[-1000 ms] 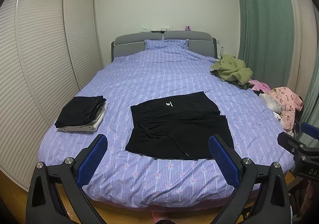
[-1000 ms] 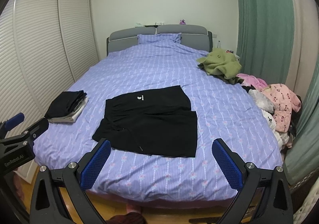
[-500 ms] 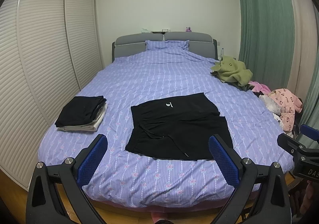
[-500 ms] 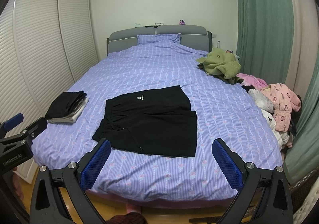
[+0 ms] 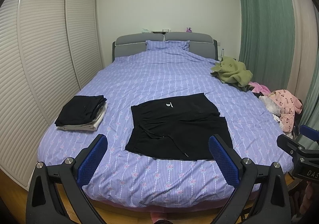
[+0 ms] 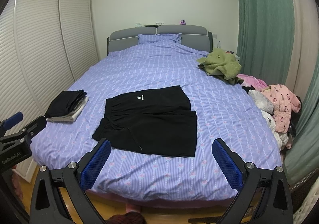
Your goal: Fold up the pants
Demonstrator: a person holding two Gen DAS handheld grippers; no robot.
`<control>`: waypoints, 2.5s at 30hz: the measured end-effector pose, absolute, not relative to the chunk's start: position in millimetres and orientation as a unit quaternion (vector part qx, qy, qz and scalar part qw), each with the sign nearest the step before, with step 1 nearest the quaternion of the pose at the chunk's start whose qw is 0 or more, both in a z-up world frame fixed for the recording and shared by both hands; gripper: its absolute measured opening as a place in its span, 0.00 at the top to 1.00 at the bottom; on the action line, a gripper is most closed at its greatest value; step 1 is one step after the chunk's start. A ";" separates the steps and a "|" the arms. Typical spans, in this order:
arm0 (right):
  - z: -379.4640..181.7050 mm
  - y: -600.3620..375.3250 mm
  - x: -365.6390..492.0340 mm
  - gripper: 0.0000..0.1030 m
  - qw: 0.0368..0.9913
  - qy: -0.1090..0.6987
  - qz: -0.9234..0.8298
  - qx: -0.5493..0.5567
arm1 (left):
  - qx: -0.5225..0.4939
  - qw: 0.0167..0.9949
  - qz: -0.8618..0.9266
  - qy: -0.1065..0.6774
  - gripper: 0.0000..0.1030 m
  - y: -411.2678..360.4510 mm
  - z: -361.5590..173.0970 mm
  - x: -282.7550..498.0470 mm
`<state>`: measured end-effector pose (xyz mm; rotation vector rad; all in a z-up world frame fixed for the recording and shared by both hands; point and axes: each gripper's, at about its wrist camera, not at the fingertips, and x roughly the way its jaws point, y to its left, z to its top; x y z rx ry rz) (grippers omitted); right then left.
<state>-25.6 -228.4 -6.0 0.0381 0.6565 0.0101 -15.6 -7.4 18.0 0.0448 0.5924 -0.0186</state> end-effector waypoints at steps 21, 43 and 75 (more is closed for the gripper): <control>-33.2 -214.6 4.8 0.00 0.932 0.361 0.011 0.014 | 0.024 0.949 0.033 0.312 0.00 11.5 -13.8 9.4; -215.9 -191.7 182.8 0.00 0.866 0.488 -0.092 0.053 | -0.018 0.874 0.017 0.485 0.00 72.1 -216.7 211.4; -354.5 -291.8 229.7 0.88 0.768 0.551 -0.167 0.279 | -0.131 0.793 -0.026 0.595 0.85 55.8 -337.7 293.6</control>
